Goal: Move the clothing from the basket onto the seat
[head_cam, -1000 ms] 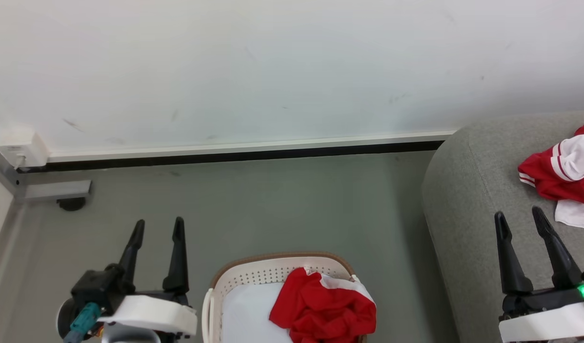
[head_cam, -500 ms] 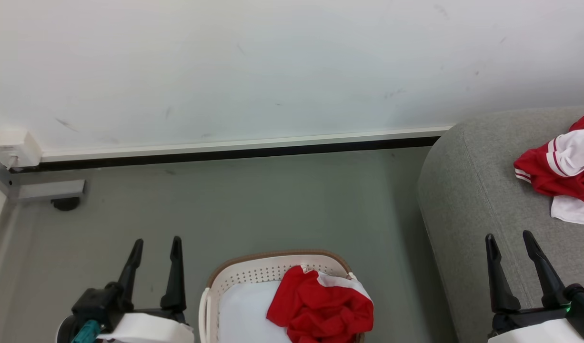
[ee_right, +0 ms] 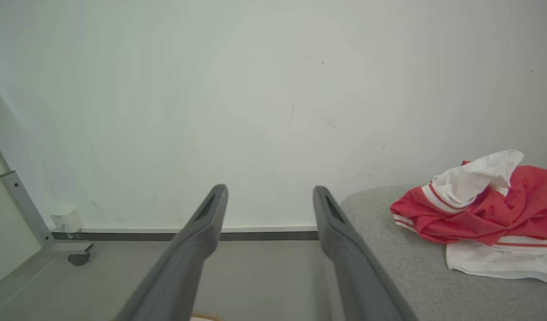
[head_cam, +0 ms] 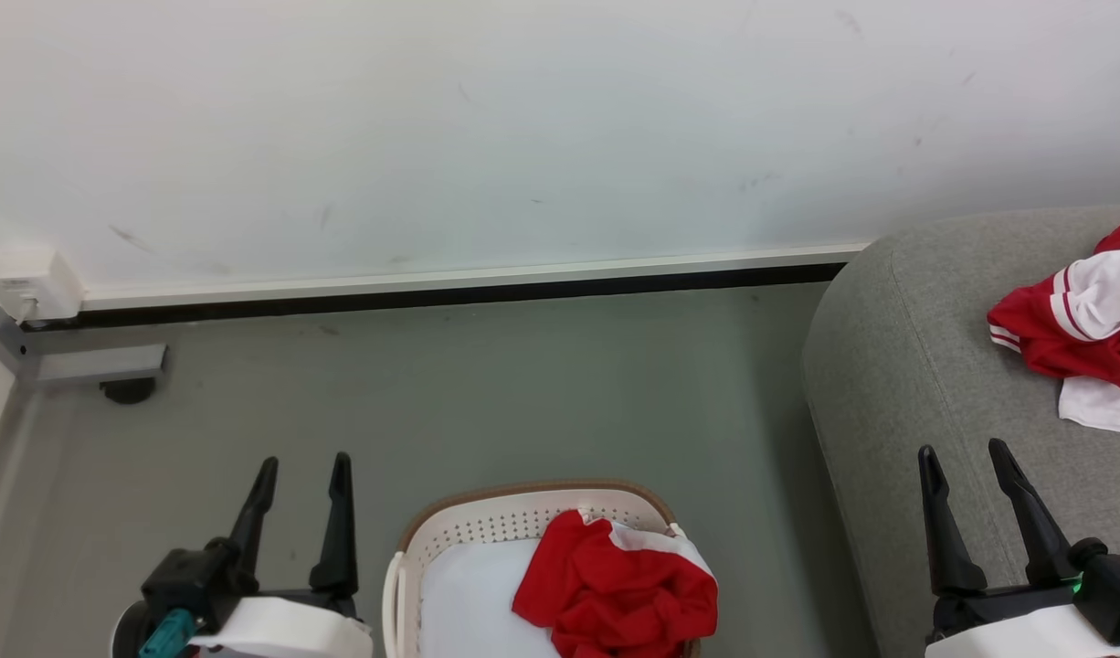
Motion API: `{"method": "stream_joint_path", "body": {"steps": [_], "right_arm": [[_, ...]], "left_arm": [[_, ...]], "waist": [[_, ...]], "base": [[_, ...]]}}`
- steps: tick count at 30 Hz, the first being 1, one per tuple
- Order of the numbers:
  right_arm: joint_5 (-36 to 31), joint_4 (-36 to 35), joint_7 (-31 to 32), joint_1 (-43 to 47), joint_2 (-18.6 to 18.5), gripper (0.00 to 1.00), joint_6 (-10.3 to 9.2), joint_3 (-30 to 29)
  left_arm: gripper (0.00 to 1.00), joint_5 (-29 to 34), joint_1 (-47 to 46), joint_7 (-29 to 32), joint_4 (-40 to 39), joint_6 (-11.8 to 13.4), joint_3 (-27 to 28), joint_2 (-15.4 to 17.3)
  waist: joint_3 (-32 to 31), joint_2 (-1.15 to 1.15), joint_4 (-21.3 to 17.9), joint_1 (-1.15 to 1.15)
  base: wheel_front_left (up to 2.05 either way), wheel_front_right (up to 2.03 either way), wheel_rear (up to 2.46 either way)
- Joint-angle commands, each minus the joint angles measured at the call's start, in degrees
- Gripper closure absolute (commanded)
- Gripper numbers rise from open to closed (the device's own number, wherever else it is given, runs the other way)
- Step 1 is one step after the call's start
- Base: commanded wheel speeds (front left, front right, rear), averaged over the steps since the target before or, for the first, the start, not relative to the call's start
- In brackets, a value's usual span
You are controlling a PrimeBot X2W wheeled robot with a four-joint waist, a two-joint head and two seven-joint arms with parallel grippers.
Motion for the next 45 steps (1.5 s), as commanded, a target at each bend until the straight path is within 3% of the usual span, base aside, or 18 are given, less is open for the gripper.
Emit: {"method": "stream_joint_path", "body": {"steps": [1,25,45], "right_arm": [[0.9,0.3,-0.2,-0.6,-0.3,0.0,-0.13,0.0],[1.3,1.2,-0.2,-1.4,0.0,0.0,-0.13,0.6],[1.0,-1.6,-0.2,-5.6,0.4,0.0,-0.13,0.8]], "left_arm": [[0.0,0.9,-0.6,0.0,0.3,-0.1,0.3,-0.1],[0.0,1.1,-0.9,0.0,0.9,-0.8,0.5,-0.5],[0.0,3.5,-6.0,0.0,4.2,-1.8,-1.4,-0.4]], "waist": [[0.0,0.0,-0.1,-0.01],[0.1,0.0,-1.2,-0.01],[8.2,0.0,-8.8,-0.01]], "base": [[0.0,0.0,0.0],[0.0,0.0,0.0],[0.0,0.0,0.0]]}}
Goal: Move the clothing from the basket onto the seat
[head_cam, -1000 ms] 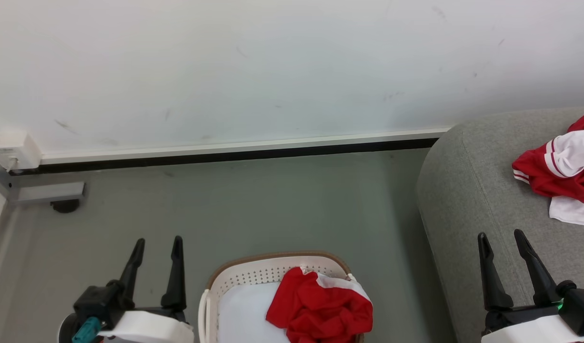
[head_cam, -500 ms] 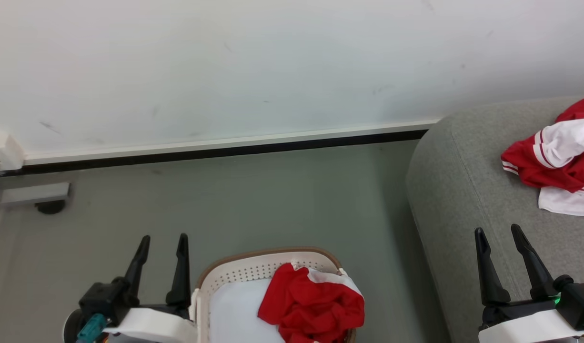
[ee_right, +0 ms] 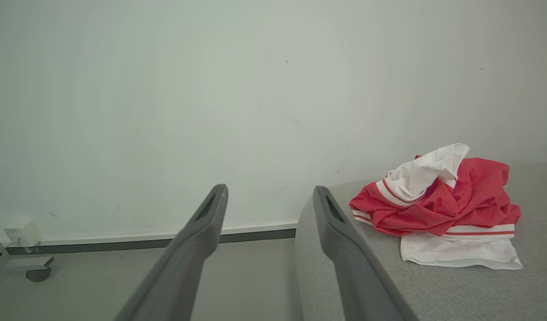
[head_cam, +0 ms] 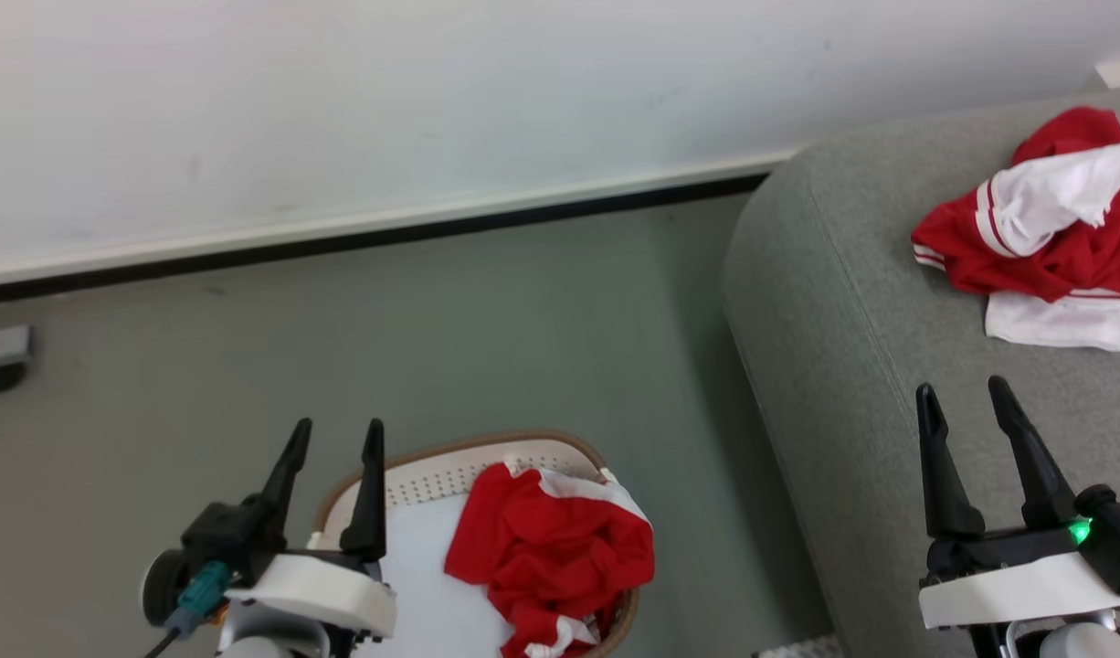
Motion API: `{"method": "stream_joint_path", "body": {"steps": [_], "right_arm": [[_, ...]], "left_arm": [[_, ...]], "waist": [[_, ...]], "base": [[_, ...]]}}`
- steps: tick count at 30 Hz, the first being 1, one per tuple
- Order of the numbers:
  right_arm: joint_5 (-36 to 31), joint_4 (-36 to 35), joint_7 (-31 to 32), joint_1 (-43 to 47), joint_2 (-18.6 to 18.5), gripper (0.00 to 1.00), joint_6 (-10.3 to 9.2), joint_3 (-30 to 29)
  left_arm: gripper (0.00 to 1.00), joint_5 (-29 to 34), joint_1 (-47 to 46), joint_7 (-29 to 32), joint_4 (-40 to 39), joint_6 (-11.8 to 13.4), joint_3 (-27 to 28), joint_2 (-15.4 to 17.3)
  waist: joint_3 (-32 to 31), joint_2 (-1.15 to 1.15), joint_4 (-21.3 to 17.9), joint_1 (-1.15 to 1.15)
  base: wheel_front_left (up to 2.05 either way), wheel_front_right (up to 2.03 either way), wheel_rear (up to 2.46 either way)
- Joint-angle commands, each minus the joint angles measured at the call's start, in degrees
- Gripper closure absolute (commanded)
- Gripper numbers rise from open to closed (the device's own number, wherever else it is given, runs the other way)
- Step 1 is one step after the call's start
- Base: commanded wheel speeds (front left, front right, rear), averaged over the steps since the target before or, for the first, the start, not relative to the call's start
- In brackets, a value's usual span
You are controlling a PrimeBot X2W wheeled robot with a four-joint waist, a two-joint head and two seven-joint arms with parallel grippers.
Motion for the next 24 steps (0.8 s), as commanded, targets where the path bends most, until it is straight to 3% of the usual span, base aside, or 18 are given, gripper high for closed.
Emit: {"method": "stream_joint_path", "body": {"steps": [1,8,24], "right_arm": [[-0.4,-0.6,-0.2,-1.2,0.3,0.0,-0.13,-0.2],[-0.5,-2.4,-0.2,-3.3,1.0,0.0,-0.13,-1.2],[-0.6,-5.6,-0.1,-9.8,2.5,0.0,-0.13,-3.2]], "left_arm": [[0.0,0.9,-1.4,0.0,1.1,-0.4,-0.3,0.3],[0.0,2.6,-5.3,0.0,7.2,-1.1,-2.3,1.7],[0.0,5.7,-22.4,3.3,28.0,-2.4,-12.9,5.9]], "waist": [[2.6,0.0,-1.9,0.0],[7.1,0.0,-4.2,0.0],[21.5,0.0,-7.2,0.0]], "base": [[0.0,0.0,0.0],[0.0,0.0,0.0],[0.0,0.0,0.0]]}}
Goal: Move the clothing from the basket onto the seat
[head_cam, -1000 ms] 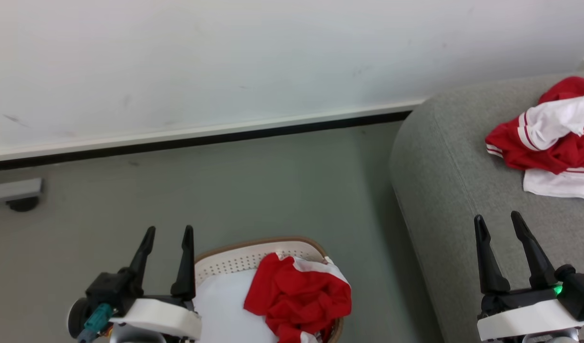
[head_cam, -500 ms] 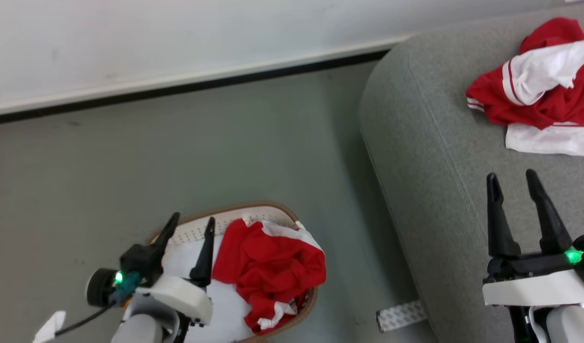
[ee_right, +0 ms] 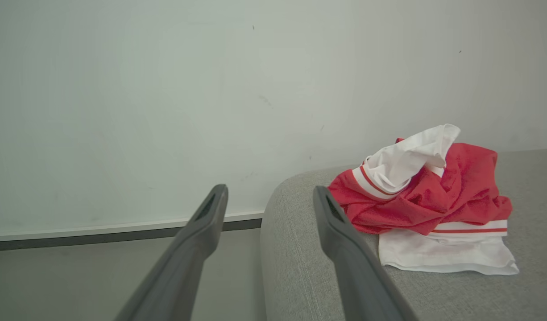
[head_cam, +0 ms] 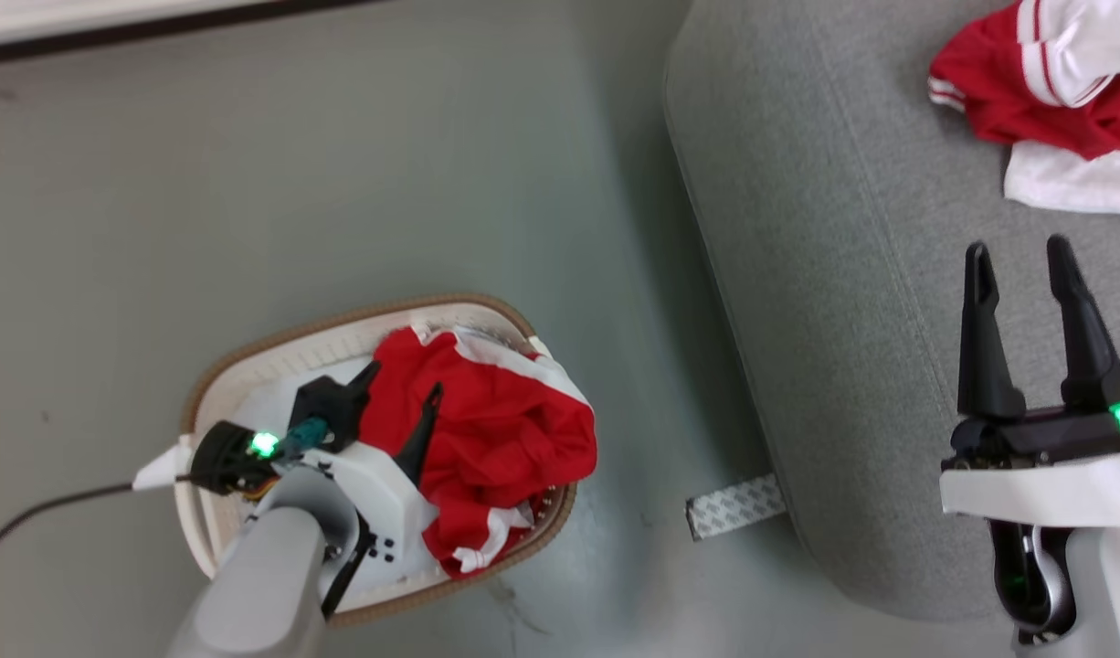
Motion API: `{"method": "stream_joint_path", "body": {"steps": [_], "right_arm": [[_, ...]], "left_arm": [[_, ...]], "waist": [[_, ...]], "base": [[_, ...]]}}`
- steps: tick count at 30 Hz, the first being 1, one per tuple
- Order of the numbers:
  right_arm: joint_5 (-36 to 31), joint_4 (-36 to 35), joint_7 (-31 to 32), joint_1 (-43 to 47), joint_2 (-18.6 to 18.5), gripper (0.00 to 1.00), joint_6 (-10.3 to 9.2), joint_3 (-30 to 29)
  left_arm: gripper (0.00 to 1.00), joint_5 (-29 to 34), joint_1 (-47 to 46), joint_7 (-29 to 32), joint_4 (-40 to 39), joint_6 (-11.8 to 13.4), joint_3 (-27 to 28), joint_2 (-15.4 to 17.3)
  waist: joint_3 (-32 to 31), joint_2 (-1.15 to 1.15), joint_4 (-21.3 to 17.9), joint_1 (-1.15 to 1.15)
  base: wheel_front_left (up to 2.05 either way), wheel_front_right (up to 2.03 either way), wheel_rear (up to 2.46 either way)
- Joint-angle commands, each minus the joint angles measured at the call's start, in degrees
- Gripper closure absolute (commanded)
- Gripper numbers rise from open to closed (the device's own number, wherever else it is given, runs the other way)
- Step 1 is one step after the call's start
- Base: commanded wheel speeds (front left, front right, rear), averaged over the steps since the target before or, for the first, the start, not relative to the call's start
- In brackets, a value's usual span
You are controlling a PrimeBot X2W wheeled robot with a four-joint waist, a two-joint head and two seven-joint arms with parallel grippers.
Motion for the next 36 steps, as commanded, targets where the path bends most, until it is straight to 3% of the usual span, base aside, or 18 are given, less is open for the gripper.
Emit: {"method": "stream_joint_path", "body": {"steps": [1,10,23,34,35,36], "right_arm": [[-0.3,-0.5,0.0,-1.3,0.2,0.0,-0.13,-0.1],[1.2,-2.9,0.0,-6.1,1.2,0.0,-0.13,-0.4],[6.3,-8.3,0.0,-9.7,1.6,0.0,-0.13,2.1],[7.4,-11.3,0.0,-7.1,1.6,0.0,-0.13,1.0],[7.5,-11.3,0.0,-6.9,1.6,0.0,-0.13,0.9],[7.6,-11.2,0.0,-6.8,1.6,0.0,-0.13,0.9]], "left_arm": [[0.0,1.1,-1.5,0.3,1.2,-0.2,-0.7,0.8],[0.0,-2.8,-11.4,5.3,13.8,-0.1,-7.9,3.5],[0.0,-5.0,-21.0,11.3,25.6,-0.1,-11.6,8.8],[0.0,-6.1,-22.8,19.6,29.5,-0.2,-17.1,7.8],[0.22,-6.4,-22.9,19.9,29.6,-0.2,-17.5,7.7],[0.57,-6.9,-23.0,19.9,29.6,-0.2,-17.8,7.7]], "waist": [[3.0,0.0,-1.1,-0.01],[11.1,0.0,-4.3,-0.01],[20.7,0.0,-9.8,-0.01],[22.7,0.0,-9.6,-0.01],[22.6,0.0,-9.7,-0.01],[22.6,0.0,-9.7,-0.01]], "base": [[0.0,0.0,0.0],[0.0,0.0,0.0],[0.0,0.0,0.0],[0.0,0.0,0.0],[0.0,0.0,0.0],[0.0,0.0,0.0]]}}
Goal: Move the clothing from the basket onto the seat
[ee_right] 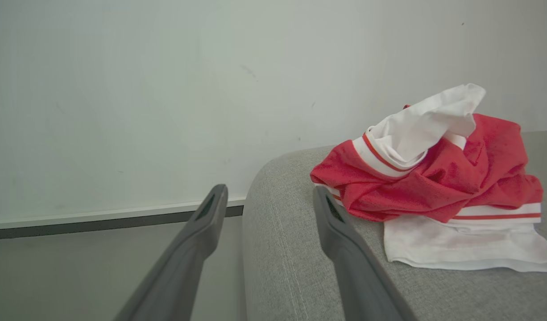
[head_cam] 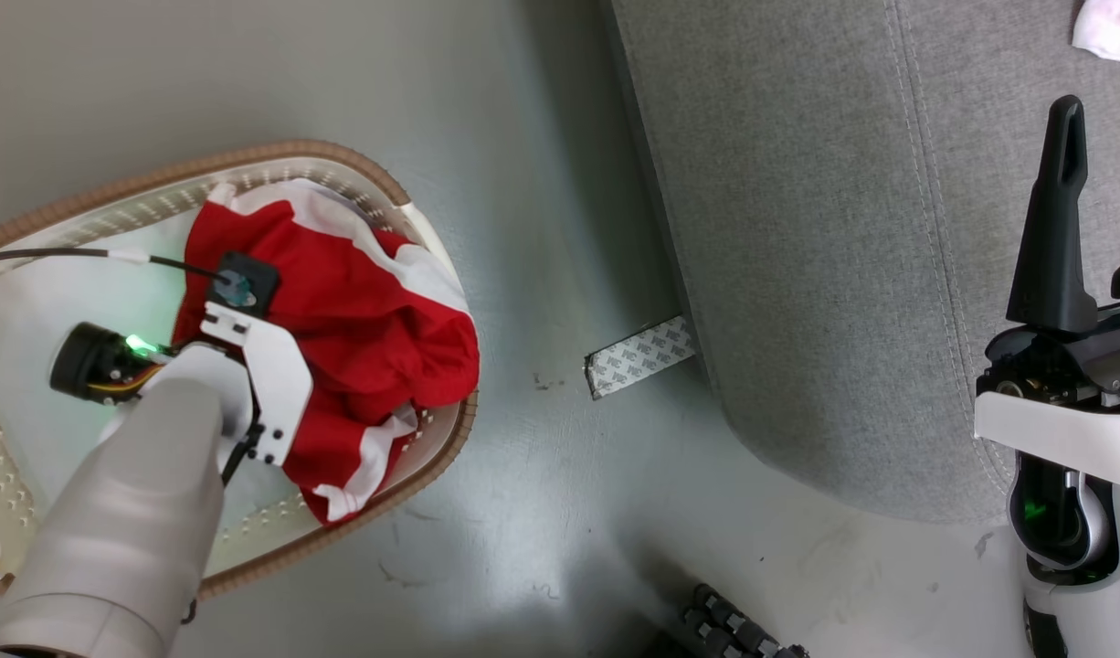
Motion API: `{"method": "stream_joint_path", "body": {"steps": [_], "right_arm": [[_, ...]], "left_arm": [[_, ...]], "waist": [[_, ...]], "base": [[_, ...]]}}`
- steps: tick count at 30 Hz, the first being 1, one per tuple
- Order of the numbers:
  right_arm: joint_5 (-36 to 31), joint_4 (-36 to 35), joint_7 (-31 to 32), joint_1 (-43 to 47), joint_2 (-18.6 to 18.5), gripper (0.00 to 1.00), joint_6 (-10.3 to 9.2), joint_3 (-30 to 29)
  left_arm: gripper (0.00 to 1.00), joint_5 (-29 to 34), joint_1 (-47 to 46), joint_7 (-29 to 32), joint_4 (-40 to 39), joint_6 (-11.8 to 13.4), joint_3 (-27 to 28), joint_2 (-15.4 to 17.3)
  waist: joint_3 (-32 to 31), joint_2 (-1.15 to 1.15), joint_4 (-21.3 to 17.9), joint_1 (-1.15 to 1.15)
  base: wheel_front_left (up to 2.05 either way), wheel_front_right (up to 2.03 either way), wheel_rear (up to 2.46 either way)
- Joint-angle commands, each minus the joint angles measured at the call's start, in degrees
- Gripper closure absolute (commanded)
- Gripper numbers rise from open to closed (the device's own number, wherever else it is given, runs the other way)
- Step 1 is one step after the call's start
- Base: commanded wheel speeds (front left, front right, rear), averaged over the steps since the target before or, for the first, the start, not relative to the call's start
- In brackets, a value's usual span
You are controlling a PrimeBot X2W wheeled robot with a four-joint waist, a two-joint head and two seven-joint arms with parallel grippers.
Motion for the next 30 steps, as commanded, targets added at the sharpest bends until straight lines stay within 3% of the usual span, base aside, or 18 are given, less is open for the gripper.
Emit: {"method": "stream_joint_path", "body": {"steps": [1,14,30], "right_arm": [[0.3,-0.1,0.0,0.6,0.1,0.0,-0.13,-0.2],[-0.3,1.8,0.0,-1.8,0.1,0.0,-0.13,1.5],[-8.6,4.5,0.0,2.5,-0.2,0.0,-0.13,-0.8]], "left_arm": [[1.0,-1.2,1.2,1.1,1.3,0.0,-0.7,0.1],[1.0,-6.0,2.7,-5.1,1.2,0.0,-1.5,1.1],[1.0,-13.6,11.8,-17.2,-1.4,0.0,-3.1,-7.9]], "waist": [[-0.2,0.0,-0.1,0.0],[-4.6,0.0,-1.4,0.0],[-24.4,0.0,5.6,0.0]], "base": [[0.0,0.0,0.0],[0.0,0.0,0.0],[0.0,0.0,0.0]]}}
